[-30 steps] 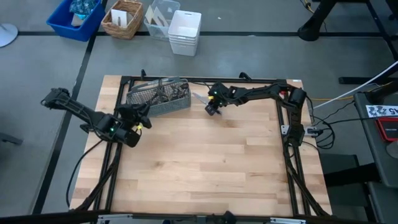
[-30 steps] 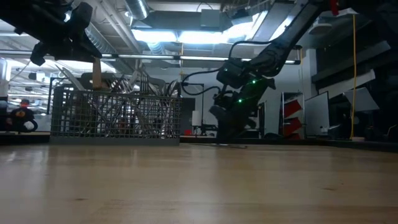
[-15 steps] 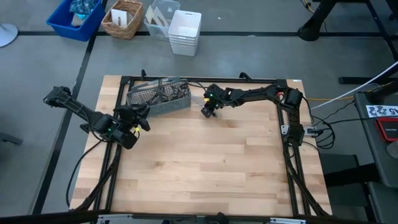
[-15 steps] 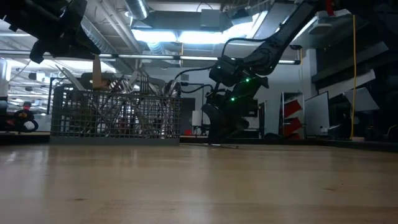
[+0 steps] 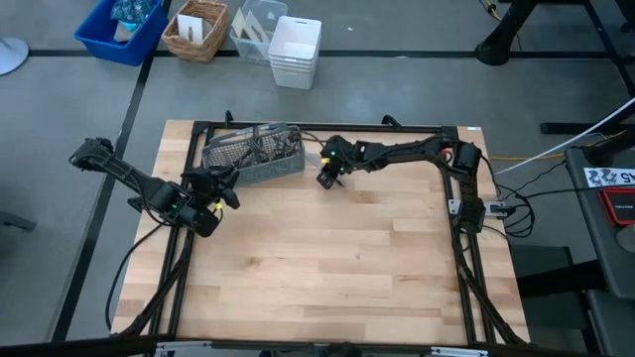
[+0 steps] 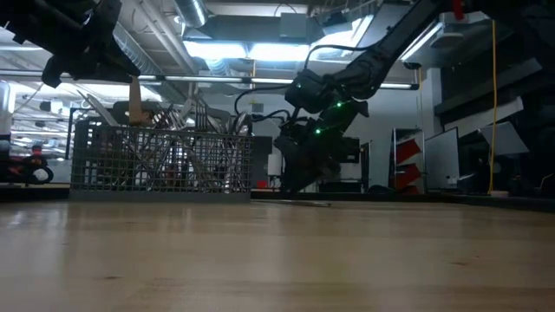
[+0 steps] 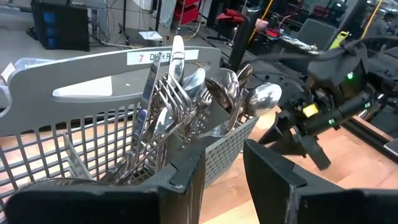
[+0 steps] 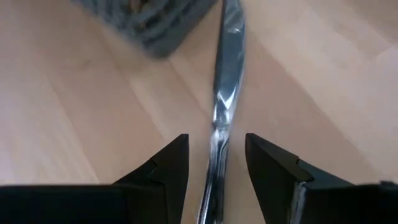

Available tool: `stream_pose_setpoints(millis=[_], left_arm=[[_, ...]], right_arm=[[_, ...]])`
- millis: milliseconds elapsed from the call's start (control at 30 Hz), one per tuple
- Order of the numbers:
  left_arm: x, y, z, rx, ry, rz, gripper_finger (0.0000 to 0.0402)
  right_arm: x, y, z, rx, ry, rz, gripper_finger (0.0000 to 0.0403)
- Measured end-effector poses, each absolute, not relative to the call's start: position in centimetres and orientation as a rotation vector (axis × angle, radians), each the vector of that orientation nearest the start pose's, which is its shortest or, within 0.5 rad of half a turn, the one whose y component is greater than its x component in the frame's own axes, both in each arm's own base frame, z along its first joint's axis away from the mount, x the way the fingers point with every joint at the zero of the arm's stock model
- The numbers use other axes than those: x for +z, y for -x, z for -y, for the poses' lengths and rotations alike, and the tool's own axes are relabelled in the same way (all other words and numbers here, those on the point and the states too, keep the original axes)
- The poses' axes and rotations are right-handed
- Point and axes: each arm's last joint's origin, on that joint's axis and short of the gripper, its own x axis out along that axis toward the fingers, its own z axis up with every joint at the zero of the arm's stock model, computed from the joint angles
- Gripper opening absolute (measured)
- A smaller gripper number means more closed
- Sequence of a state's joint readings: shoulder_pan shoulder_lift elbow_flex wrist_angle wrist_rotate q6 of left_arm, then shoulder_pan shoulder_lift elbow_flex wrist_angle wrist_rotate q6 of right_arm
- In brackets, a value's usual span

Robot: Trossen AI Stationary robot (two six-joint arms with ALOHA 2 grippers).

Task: Sort silverware
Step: Put the silver table knife into the silverware rack

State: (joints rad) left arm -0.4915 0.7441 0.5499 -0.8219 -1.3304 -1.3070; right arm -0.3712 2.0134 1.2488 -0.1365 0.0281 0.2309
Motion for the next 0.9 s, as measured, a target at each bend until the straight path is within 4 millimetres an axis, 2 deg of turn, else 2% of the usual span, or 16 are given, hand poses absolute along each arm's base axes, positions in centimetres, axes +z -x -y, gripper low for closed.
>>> stream_pose_setpoints(millis=[233,567,900], left_arm=[[23.1,-11.7,3.1,0.970,0.378,-0.043,0.0102],[23.0,-11.7,3.1,0.961,0.391,-0.060,0.0102],[23.0,-11.7,3.1,0.951,0.400,-0.079,0.0102]], right_arm=[[12.4,-38.6,14.0,-0.523,-0.282,-0.926,0.0159],[12.3,-38.4,13.8,-0.504,-0.306,-0.963,0.0154],[11.9,-38.2,11.4,-0.437,-0.310,-1.078,0.0074]])
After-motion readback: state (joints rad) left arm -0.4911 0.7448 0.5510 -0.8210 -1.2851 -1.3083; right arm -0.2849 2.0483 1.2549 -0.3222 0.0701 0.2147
